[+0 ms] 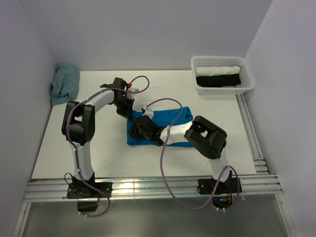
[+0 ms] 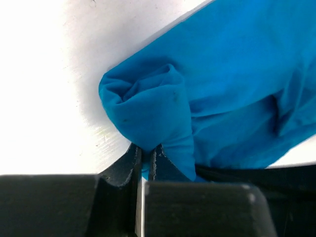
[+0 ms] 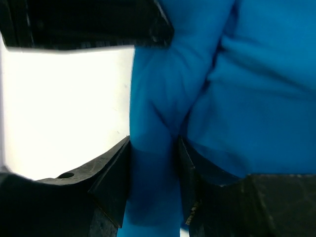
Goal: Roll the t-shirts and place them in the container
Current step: Roll the tshirt
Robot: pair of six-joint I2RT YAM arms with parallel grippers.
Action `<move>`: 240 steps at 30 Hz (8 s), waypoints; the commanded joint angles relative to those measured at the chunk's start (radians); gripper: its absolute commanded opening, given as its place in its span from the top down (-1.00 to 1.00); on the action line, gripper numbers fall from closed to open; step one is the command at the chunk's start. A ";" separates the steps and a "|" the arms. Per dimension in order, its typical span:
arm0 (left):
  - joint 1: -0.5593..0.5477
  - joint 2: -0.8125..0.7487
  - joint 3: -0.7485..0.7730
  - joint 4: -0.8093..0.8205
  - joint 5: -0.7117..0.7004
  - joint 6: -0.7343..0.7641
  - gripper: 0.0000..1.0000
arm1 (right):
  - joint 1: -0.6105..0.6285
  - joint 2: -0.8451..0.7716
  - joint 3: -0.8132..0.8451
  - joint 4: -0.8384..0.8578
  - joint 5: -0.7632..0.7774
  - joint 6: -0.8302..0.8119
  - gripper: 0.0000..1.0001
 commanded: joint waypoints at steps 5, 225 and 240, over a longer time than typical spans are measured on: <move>-0.044 0.037 0.080 -0.018 -0.205 0.000 0.99 | 0.086 -0.109 -0.037 -0.153 0.113 0.015 0.05; -0.029 0.005 -0.032 0.186 0.070 -0.028 0.08 | -0.102 -0.204 -0.266 0.040 -0.005 0.092 0.16; -0.107 0.045 0.103 0.001 -0.114 -0.048 0.99 | 0.036 -0.261 0.056 -0.426 0.323 -0.101 -0.04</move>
